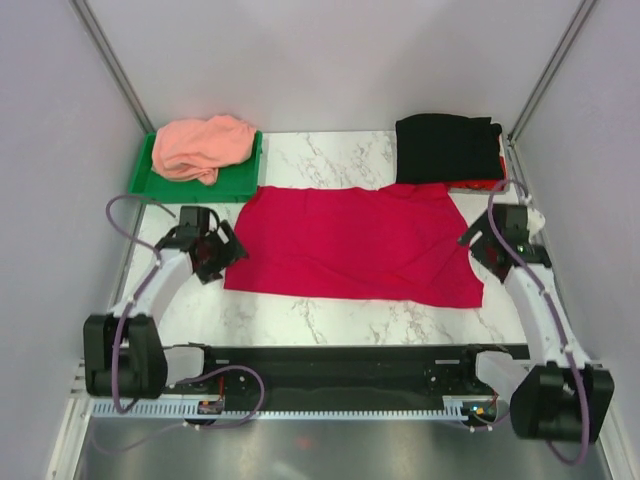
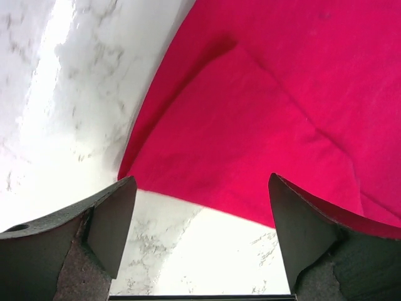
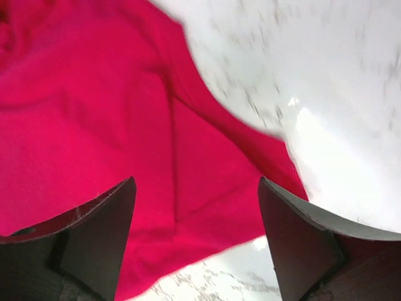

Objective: Fold and stack the t-shirts

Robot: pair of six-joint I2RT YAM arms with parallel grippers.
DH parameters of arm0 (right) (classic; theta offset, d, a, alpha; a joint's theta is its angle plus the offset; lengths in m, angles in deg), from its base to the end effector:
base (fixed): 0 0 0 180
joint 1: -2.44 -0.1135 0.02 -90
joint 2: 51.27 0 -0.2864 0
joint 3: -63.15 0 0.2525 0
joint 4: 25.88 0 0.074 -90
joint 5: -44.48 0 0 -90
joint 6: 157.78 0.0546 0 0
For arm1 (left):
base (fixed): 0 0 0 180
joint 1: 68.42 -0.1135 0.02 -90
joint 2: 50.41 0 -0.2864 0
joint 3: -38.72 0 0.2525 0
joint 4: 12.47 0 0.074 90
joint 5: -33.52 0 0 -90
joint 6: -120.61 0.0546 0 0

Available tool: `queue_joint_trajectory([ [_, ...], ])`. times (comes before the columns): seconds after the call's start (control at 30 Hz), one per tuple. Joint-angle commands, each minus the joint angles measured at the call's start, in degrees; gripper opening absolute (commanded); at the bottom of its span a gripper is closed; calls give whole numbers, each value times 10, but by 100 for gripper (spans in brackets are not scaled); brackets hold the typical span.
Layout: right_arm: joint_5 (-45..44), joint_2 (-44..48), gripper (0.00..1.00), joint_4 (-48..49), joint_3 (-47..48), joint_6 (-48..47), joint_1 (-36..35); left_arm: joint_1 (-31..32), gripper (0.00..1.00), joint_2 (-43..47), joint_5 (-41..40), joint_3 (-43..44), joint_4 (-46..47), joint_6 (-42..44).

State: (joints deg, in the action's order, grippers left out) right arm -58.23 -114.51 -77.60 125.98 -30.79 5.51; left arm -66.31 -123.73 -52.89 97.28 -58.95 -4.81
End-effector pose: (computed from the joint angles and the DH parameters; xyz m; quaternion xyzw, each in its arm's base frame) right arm 0.2207 -0.0239 0.2670 0.3557 0.8709 -0.0061 0.3390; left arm 0.2435 -0.0124 0.2109 -0.2700 0.9298 -0.1086 0.2253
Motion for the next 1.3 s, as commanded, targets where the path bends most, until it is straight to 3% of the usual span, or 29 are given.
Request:
queue_joint_trajectory([
  [0.0,123,56,85,47,-135,69,44,0,91,83,5,-82,59,-56],
  [0.2,112,63,76,41,-214,87,95,0,83,128,24,-185,137,-115],
  [0.43,115,45,69,94,-241,79,114,0,77,123,5,-241,212,-148],
  [0.53,119,30,58,115,-245,77,116,0,71,114,-1,-250,235,-153],
  [0.57,120,30,41,120,-249,78,117,0,66,111,2,-250,240,-153],
  [0.6,122,31,31,127,-251,77,118,0,57,107,-3,-250,246,-156],
  [0.7,120,22,21,142,-239,71,118,0,51,69,-8,-231,258,-160],
  [0.77,121,-5,14,149,-205,59,118,0,32,32,-4,-210,272,-163],
  [0.8,124,-19,12,153,-190,51,118,0,11,21,9,-201,278,-166],
  [0.83,150,-37,8,156,-170,40,117,0,2,13,18,-188,280,-164],
  [0.87,163,-75,0,143,-108,27,118,0,2,5,25,-156,269,-162],
  [0.93,162,-82,0,96,-38,-15,115,0,2,21,21,-111,216,-146],
  [1.03,91,-14,0,42,56,-28,118,-6,2,127,-51,-58,117,-133],
  [1.1,88,1,0,5,52,-18,127,-36,2,194,-49,-54,76,-128],
  [1.27,121,57,0,20,-112,8,150,-43,2,277,-22,-140,36,-160],
])
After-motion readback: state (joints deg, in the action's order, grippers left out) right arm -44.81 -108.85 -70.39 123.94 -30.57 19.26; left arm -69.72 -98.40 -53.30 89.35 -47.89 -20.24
